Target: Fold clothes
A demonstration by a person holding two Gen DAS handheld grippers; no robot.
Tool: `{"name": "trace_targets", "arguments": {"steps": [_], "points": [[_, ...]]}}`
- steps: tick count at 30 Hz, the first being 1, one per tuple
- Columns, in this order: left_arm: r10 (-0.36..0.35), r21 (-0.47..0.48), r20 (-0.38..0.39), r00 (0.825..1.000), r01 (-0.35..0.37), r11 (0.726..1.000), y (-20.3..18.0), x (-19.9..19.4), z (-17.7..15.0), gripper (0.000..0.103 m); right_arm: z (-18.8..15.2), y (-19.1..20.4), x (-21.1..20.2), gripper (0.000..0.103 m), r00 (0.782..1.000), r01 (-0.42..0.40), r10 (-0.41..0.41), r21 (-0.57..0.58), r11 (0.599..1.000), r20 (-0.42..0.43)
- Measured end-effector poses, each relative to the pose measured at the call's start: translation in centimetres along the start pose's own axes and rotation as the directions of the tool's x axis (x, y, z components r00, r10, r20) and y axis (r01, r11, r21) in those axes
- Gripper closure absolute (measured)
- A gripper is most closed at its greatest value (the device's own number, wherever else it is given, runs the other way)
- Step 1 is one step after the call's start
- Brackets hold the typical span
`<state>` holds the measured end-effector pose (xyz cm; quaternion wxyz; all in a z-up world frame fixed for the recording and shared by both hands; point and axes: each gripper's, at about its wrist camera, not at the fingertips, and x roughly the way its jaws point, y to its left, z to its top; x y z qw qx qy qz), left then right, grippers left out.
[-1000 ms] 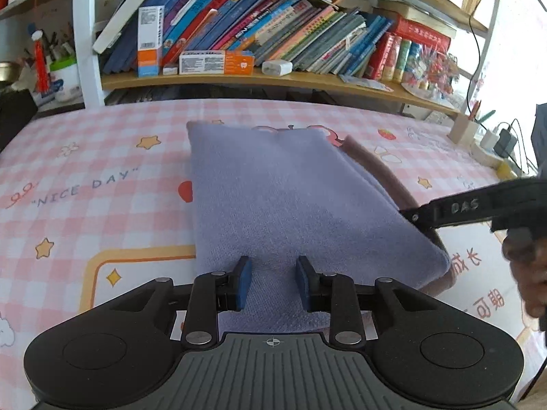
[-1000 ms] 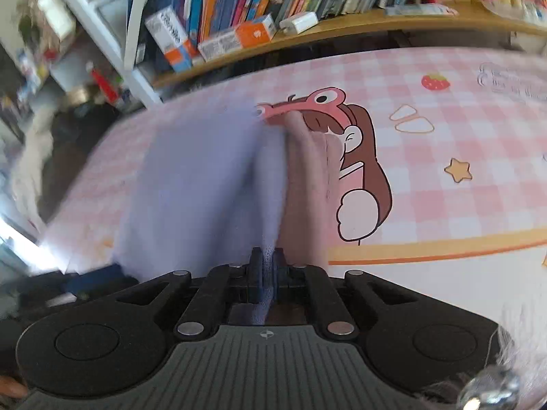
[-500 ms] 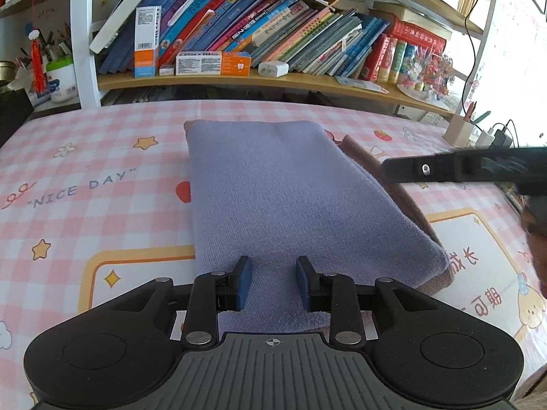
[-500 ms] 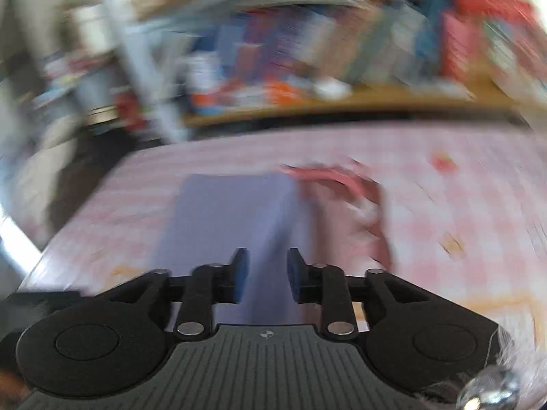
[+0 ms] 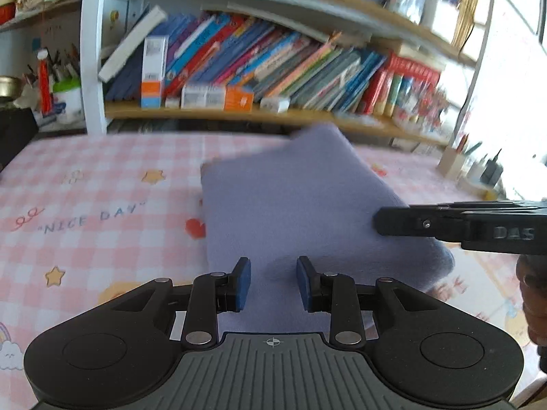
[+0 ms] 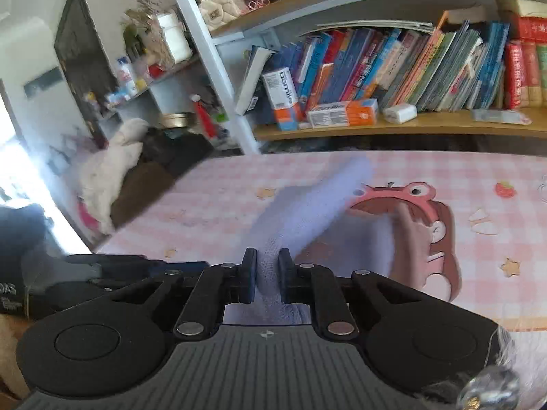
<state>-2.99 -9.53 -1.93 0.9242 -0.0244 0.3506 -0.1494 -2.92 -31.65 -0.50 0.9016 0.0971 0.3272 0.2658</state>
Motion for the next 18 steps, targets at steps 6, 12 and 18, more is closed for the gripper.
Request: {"name": "trace_targets", "arguments": {"steps": [6, 12, 18], "points": [[0.002, -0.015, -0.074, 0.997, -0.004, 1.000, 1.0, 1.5, -0.8, 0.070, -1.7, -3.5, 4.0, 0.091, 0.974, 0.165, -0.134, 0.166, 0.972, -0.185], [-0.020, -0.033, -0.076, 0.997, 0.018, 0.999, 1.7, 1.5, -0.9, 0.065, -1.6, -2.8, 3.7, 0.090, 0.970, 0.193, -0.167, 0.144, 0.971, -0.179], [0.017, -0.011, -0.021, 1.000, -0.017, 1.000, 1.6, 0.1, -0.2, 0.050, -1.6, -1.4, 2.2, 0.048, 0.969, 0.233, -0.221, 0.109, 0.966, -0.113]]}}
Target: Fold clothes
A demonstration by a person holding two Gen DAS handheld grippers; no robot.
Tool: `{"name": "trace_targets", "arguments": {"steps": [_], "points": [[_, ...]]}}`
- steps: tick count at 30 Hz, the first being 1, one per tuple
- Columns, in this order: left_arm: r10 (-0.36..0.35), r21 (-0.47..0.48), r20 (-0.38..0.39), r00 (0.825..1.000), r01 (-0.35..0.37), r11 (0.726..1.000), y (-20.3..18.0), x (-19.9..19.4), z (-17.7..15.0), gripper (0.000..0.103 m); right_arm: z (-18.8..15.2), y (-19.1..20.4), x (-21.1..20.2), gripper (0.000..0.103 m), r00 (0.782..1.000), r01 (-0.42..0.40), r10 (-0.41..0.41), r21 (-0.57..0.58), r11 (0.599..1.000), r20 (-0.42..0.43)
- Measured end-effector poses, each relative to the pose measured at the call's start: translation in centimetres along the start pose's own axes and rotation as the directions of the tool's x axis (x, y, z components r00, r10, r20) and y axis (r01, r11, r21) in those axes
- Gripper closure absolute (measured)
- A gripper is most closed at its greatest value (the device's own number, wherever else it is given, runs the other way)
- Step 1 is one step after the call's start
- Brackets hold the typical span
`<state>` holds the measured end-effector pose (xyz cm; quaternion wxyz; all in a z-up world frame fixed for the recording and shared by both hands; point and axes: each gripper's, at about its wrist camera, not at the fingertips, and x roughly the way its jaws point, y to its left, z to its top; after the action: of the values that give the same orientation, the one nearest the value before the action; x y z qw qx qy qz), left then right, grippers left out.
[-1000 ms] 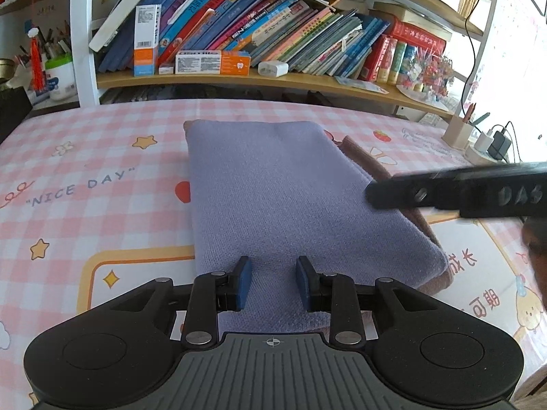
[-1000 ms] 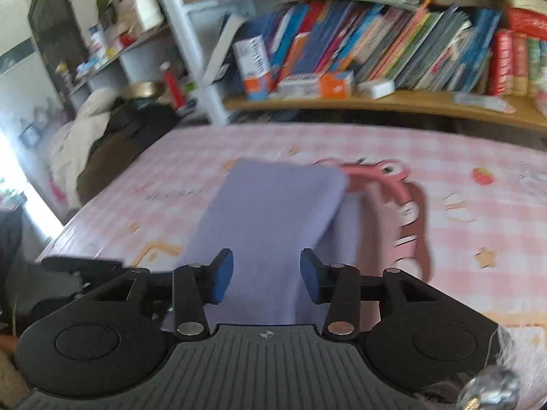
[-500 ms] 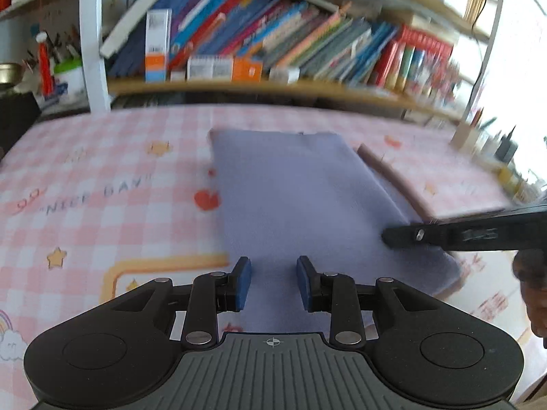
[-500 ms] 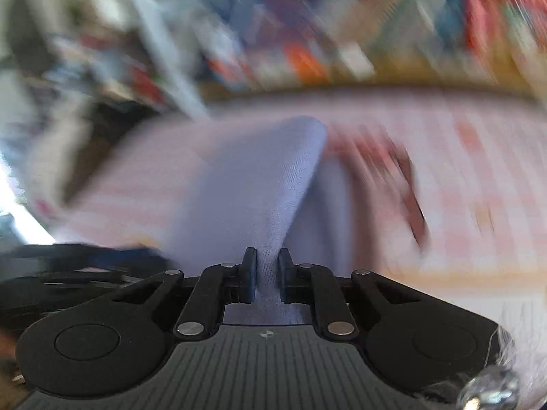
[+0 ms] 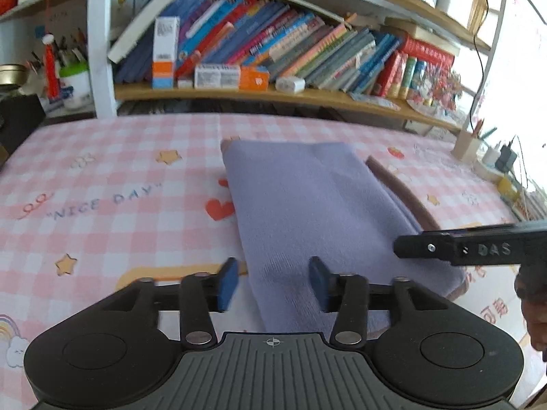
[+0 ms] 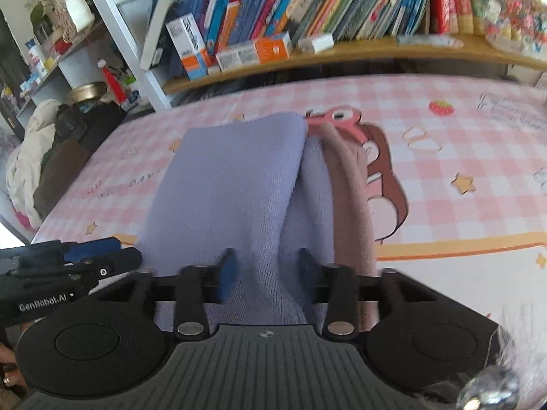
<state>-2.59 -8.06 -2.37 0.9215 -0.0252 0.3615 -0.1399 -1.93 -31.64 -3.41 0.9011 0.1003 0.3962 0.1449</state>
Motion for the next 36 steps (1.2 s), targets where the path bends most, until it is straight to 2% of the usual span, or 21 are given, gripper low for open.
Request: {"name": "trace_targets", "arguments": {"steps": [2, 6, 10, 14, 17, 21, 27, 34, 36], "points": [[-0.001, -0.006, 0.022, 1.000, 0.001, 1.000, 0.2, -0.7, 0.1, 0.037, -0.1, 0.2, -0.8, 0.037, 0.999, 0.032, -0.031, -0.011, 0.999, 0.029], [-0.021, -0.012, 0.032, 0.999, 0.021, 1.000, 0.5, -1.1, 0.1, 0.023, -0.3, 0.2, -1.9, 0.022, 0.993, 0.100, -0.099, -0.011, 0.995, 0.057], [-0.048, -0.025, 0.028, 0.998, 0.049, 0.999, 0.9, -1.1, 0.1, 0.016, -0.6, -1.0, -2.4, 0.020, 0.991, 0.125, -0.127, 0.049, 0.991, 0.037], [-0.123, -0.075, -0.023, 0.992, 0.121, 0.990, 1.8, 0.1, 0.0, 0.012, -1.2, -3.1, -2.2, 0.020, 0.994, 0.112, -0.109, 0.163, 0.980, -0.027], [-0.196, -0.133, -0.073, 0.978, 0.185, 0.974, 2.6, 1.7, 0.3, 0.012, -1.5, -4.6, -1.7, 0.023, 0.997, 0.056, -0.039, 0.270, 0.961, -0.067], [-0.256, -0.227, -0.098, 0.962, 0.229, 0.947, 3.3, 3.7, 0.6, 0.013, -1.2, -5.1, -0.8, 0.026, 0.996, 0.021, 0.008, 0.309, 0.951, -0.091], [-0.254, -0.272, -0.141, 0.957, 0.209, 0.939, 3.4, 5.4, 0.3, 0.015, -1.0, -4.8, 0.6, 0.038, 0.989, -0.011, 0.057, 0.313, 0.950, -0.136], [-0.257, -0.287, -0.129, 0.958, 0.212, 0.934, 3.7, 5.7, 0.6, 0.017, -0.6, -4.4, 1.2, 0.039, 0.987, -0.014, 0.057, 0.273, 0.962, -0.150], [-0.258, -0.293, -0.131, 0.957, 0.211, 0.933, 3.6, 5.8, 0.7, 0.019, -0.4, -4.3, 1.4, 0.043, 0.986, -0.012, 0.054, 0.261, 0.965, -0.155]]}}
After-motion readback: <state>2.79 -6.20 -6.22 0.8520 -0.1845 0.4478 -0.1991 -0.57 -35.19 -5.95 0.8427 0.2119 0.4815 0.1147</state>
